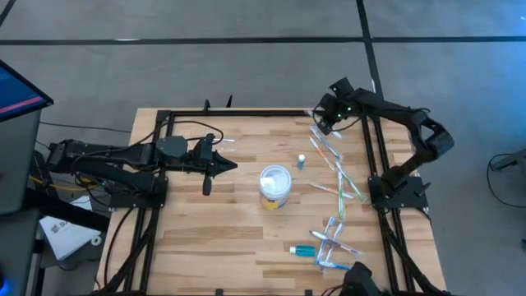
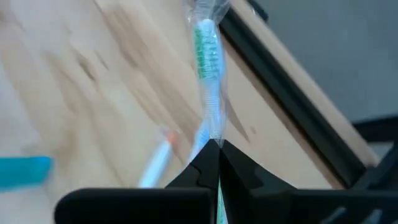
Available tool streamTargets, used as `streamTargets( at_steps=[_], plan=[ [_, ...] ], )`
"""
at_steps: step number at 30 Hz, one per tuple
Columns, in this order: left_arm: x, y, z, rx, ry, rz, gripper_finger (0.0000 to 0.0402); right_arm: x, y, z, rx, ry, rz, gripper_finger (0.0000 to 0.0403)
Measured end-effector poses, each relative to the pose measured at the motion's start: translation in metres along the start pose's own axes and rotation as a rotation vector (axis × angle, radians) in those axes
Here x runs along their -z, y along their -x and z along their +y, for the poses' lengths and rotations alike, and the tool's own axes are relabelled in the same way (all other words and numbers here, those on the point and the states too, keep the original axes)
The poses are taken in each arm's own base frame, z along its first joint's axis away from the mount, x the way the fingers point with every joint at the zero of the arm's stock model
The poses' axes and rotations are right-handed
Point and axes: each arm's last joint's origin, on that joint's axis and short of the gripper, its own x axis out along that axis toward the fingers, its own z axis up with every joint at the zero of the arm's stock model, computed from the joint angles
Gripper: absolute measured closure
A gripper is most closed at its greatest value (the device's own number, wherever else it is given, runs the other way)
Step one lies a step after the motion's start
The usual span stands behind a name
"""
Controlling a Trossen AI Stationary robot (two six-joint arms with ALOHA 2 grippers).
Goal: Pick & Place toothbrushing station
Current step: Put the top green toothbrush into the transparent organizer
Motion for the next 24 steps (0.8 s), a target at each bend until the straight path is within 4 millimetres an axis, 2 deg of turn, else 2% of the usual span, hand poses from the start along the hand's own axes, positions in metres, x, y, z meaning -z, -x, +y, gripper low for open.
streamTargets(
  at_steps=[12,24],
  plan=[
    [-0.001,0.0,0.0,0.001,0.001,-0.011,0.0402,-0.017,0.046,0.042,-0.098,0.077,-0.219,0.0403],
    [-0.004,0.0,0.0,0.002,0.003,-0.04,0.0402,-0.032,0.076,0.092,-0.253,0.204,-0.443,0.0403]
  ],
)
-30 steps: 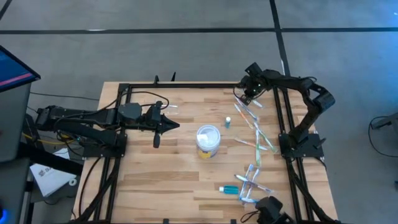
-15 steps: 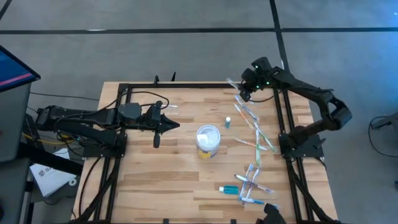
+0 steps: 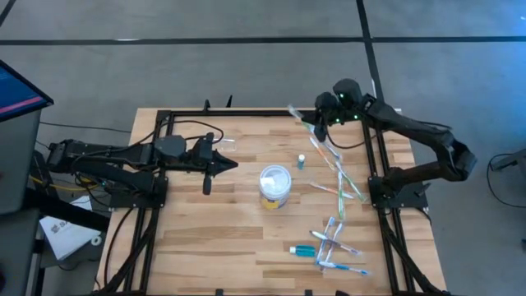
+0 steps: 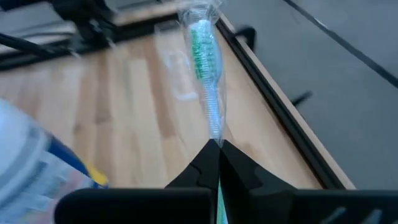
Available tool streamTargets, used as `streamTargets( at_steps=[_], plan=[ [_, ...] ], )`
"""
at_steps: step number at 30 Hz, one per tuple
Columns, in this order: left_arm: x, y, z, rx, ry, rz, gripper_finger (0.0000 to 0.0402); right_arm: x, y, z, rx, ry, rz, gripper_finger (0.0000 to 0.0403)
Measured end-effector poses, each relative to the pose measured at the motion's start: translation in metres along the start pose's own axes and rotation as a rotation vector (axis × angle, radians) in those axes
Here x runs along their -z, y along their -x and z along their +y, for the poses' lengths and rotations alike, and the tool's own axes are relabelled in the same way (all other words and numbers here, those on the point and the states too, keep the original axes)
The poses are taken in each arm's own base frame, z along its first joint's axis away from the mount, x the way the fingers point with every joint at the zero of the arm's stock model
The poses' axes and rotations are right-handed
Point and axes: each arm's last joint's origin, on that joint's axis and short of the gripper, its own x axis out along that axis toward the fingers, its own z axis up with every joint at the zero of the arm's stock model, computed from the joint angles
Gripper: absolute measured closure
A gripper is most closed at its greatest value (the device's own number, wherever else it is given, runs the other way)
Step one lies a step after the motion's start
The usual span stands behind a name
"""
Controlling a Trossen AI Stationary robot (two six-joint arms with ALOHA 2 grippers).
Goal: Pick & Place toothbrushing station
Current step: Put the top green toothbrush into the transparent organizer
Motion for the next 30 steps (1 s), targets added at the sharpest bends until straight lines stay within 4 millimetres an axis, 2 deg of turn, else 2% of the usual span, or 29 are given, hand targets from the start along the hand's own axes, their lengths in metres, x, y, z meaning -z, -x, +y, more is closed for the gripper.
streamTargets(
  at_steps=[18,24,30],
  plan=[
    [-0.013,0.0,0.0,-0.019,0.013,-0.143,0.0402,-0.038,0.004,0.067,-0.211,0.13,-0.32,0.0403],
    [-0.016,-0.008,0.002,-0.052,0.021,-0.198,0.0402,-0.046,0.006,0.083,-0.269,0.13,-0.409,0.0403],
    [-0.014,-0.025,0.008,-0.101,0.027,-0.226,0.039,-0.053,0.009,0.098,-0.327,0.144,-0.494,0.0403]
  ],
)
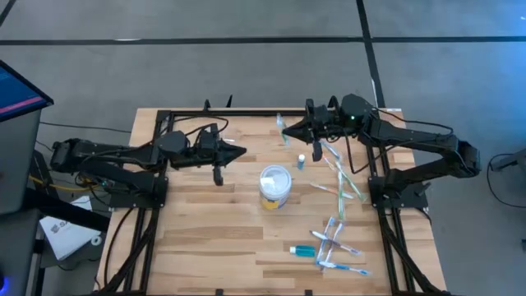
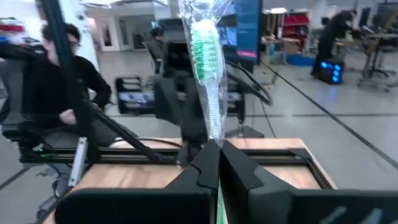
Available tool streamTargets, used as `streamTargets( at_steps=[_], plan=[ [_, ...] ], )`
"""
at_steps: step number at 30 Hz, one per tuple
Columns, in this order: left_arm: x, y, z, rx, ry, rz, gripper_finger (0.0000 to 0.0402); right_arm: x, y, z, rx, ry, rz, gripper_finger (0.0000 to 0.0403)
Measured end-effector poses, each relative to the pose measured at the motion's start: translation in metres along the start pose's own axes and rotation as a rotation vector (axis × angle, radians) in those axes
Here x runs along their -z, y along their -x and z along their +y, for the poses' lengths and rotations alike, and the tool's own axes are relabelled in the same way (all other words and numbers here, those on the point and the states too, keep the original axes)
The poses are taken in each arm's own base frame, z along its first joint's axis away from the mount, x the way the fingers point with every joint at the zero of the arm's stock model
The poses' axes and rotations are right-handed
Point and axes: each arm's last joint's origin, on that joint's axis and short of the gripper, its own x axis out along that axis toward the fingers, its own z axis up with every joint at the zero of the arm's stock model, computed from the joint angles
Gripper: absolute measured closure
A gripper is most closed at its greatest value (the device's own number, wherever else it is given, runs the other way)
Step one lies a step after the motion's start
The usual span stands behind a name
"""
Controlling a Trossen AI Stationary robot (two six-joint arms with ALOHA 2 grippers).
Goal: Pick & Place toothbrushing station
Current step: Put the top green toothbrush into the transparent organizer
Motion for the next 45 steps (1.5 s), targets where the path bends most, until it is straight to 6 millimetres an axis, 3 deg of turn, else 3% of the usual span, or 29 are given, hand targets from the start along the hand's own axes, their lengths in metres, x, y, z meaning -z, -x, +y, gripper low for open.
streamTargets(
  at_steps=[7,19,45],
  plan=[
    [0.005,-0.017,0.001,-0.01,0.008,-0.067,0.0332,-0.004,-0.004,0.011,-0.044,0.018,-0.043,0.0403],
    [0.02,-0.045,-0.002,-0.006,0.022,-0.157,0.0242,-0.003,-0.006,0.01,-0.042,0.006,-0.042,0.0403],
    [0.046,-0.076,0.006,-0.059,0.016,-0.284,0.0231,-0.001,-0.009,0.009,-0.042,0.0,-0.045,0.0403]
  ],
)
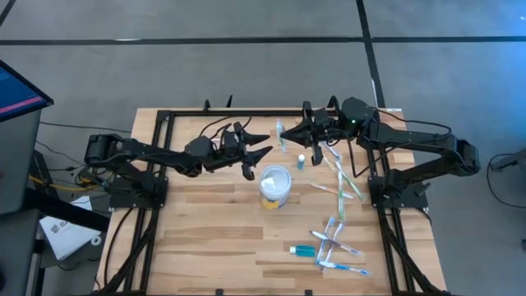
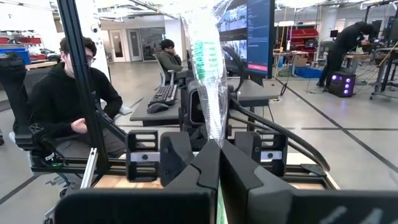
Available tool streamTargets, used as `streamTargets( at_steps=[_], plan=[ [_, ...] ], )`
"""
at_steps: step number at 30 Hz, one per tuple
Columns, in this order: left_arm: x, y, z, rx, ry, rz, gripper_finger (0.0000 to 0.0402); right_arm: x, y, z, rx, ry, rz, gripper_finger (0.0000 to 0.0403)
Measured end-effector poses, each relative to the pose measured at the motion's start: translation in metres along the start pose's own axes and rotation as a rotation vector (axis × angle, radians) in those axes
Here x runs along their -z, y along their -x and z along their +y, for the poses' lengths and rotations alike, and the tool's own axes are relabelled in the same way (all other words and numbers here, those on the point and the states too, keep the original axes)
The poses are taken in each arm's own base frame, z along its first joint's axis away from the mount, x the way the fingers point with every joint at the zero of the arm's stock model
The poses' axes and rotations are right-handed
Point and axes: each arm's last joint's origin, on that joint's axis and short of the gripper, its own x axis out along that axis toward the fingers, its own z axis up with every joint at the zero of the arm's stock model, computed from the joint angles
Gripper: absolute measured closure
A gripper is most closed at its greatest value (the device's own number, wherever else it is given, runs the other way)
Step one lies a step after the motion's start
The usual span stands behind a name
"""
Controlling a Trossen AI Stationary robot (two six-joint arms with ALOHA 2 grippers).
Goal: Pick & Place toothbrushing station
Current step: Put the top green toothbrush into the transparent organizer
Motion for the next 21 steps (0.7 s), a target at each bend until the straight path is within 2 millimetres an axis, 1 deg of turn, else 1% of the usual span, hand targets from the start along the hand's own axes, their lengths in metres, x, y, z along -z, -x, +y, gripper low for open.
streamTargets(
  at_steps=[2,5,6,9,11,16,21],
  plan=[
    [0.001,-0.001,0.0,0.0,0.002,-0.008,0.0231,0.003,-0.001,-0.001,0.001,-0.011,0.016,0.0403],
    [-0.003,-0.007,-0.001,0.001,0.001,-0.027,0.0231,0.006,-0.009,-0.002,-0.005,-0.008,0.005,0.0403],
    [-0.004,-0.01,-0.002,0.002,-0.001,-0.034,0.0231,0.01,-0.01,-0.002,-0.007,-0.018,0.027,0.0403],
    [0.0,-0.014,-0.004,0.035,-0.011,-0.019,0.023,0.014,-0.016,-0.004,-0.012,-0.018,0.027,0.0403],
    [0.001,-0.017,-0.004,0.036,-0.01,-0.021,0.023,0.015,-0.017,-0.003,-0.014,-0.022,0.035,0.0403],
    [0.004,-0.017,-0.004,0.036,-0.01,-0.002,0.0235,0.015,-0.016,-0.003,-0.014,-0.021,0.033,0.0403],
    [0.0,-0.017,-0.004,0.036,-0.009,-0.012,0.0252,0.014,-0.016,-0.003,-0.014,-0.019,0.03,0.0403]
  ],
)
